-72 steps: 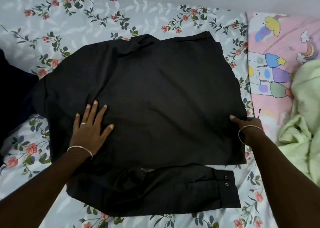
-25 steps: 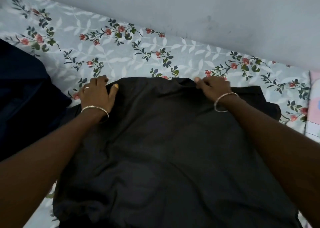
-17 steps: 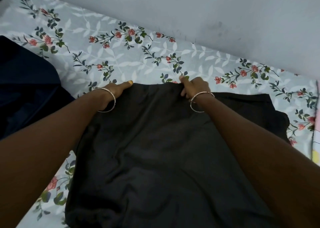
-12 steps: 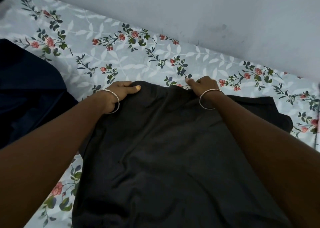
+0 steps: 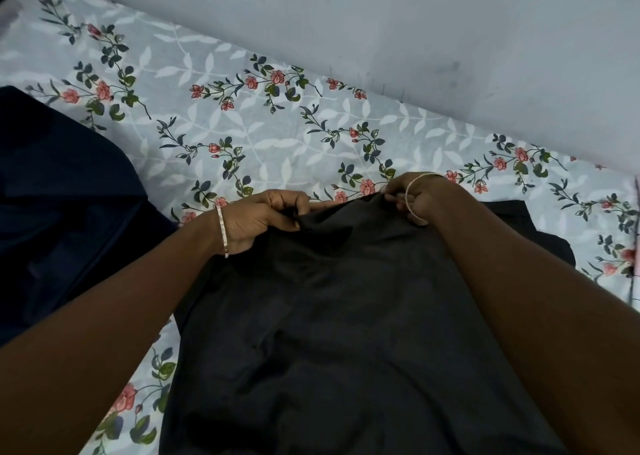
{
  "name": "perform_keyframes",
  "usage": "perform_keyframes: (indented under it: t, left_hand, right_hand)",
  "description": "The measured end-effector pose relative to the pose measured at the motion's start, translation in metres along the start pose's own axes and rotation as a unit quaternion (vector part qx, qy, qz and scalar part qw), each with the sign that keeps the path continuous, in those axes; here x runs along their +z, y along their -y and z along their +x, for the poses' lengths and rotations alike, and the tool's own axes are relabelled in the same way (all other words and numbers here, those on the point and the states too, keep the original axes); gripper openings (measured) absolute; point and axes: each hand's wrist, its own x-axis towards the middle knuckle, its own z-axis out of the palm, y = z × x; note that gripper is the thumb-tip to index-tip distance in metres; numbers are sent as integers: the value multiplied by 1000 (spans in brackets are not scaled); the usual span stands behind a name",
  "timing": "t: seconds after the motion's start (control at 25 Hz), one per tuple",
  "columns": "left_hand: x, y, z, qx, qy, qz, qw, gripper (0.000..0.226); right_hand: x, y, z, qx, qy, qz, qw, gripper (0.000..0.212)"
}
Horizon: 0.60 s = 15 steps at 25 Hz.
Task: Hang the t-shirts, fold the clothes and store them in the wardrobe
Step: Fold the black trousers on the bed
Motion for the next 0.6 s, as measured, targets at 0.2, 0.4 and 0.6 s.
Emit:
perform_keyframes:
  t: [0.2,0.4,0.6]
  left_hand:
    - [-20,12,4,-3,-73,59,996,39]
    - [-22,11,11,2,-156,168,973,26]
    - [-34,14,23,46,-347,333,876,13]
  right_hand:
    - [-21,10,-5,-41,-46,354,933,24]
    - [-41,19,-18,-152,202,501,828,18]
    - [-24,39,-32,-146,193,457,856,57]
